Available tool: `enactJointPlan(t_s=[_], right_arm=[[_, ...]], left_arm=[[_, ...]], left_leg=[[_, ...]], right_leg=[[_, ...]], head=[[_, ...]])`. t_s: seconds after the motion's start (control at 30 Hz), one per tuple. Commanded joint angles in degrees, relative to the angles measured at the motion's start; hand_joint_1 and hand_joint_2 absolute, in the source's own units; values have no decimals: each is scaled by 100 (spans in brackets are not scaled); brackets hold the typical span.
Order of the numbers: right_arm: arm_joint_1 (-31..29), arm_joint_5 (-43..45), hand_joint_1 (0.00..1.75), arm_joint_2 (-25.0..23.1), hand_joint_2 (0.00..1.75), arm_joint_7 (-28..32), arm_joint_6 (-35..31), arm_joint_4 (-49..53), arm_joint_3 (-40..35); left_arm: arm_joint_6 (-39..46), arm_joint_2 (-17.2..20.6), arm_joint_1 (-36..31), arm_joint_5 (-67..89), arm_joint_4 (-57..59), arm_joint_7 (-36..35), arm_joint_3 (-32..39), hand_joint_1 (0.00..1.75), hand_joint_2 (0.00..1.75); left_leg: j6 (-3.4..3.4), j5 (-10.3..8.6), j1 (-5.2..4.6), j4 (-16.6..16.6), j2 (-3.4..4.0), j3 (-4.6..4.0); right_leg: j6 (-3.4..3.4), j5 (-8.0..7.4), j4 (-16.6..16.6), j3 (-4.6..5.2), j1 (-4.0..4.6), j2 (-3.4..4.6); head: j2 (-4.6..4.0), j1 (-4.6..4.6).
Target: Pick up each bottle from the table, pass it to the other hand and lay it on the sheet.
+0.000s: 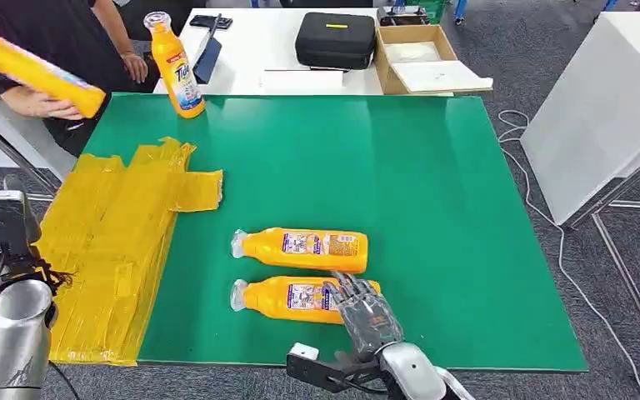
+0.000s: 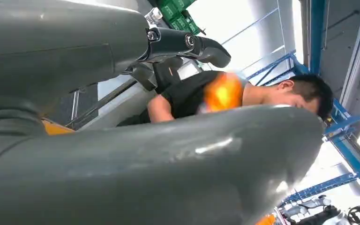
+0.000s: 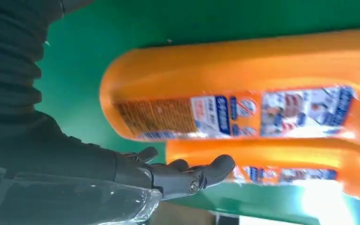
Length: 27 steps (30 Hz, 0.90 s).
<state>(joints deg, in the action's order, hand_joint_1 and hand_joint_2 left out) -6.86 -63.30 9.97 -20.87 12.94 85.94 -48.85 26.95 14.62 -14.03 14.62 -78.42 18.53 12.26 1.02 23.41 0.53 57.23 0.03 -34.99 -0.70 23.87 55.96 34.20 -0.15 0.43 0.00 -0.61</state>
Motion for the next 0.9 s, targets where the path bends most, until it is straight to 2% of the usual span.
enactJointPlan(t_s=[0.03, 0.27, 0.3, 0.83, 0.87, 0.9], right_arm=[[273, -107, 0, -295, 175, -82, 9, -549, 530], [308, -323, 0, -537, 175, -195, 43, -757, 995], [264, -327, 0, -601, 175, -190, 33, -891, 1060], [-297, -701, 0, -1187, 175, -45, 210, -1679, 1553], [-339, -677, 12, -1211, 175, -3, 229, -1765, 1574], [-372, -677, 145, -1220, 175, 15, 235, -1827, 1576]], left_arm=[[-79, -118, -415, 1, 521, 6, -49, 0, 0], [-70, -188, -341, -8, 398, 21, 43, 0, 0], [-79, -197, -360, -13, 377, 19, 58, 0, 0], [-131, -272, -237, 95, 249, 48, 43, 0, 0], [-135, -276, -265, 99, 258, 45, 22, 0, 0], [-140, -273, -293, 101, 277, 43, 4, 0, 0]], left_leg=[[-8, 2, -3, -6, -29, 27], [-4, -1, -3, -7, -8, 16], [-8, 5, -6, -8, -12, 33], [-4, 0, -5, -5, 2, 13], [-4, -1, -1, -4, 3, 11], [-4, -1, -3, -5, 1, 15]], right_leg=[[4, 11, -6, -36, -3, -33], [2, 2, -7, -17, -3, -11], [5, 8, -9, -36, -6, -18], [3, 0, -2, -12, -5, -2], [2, -2, -5, -11, -1, 0], [2, 0, -4, -15, -3, -3]], head=[[0, 0], [0, 0], [0, 0], [0, -2], [0, -2], [0, 0]])
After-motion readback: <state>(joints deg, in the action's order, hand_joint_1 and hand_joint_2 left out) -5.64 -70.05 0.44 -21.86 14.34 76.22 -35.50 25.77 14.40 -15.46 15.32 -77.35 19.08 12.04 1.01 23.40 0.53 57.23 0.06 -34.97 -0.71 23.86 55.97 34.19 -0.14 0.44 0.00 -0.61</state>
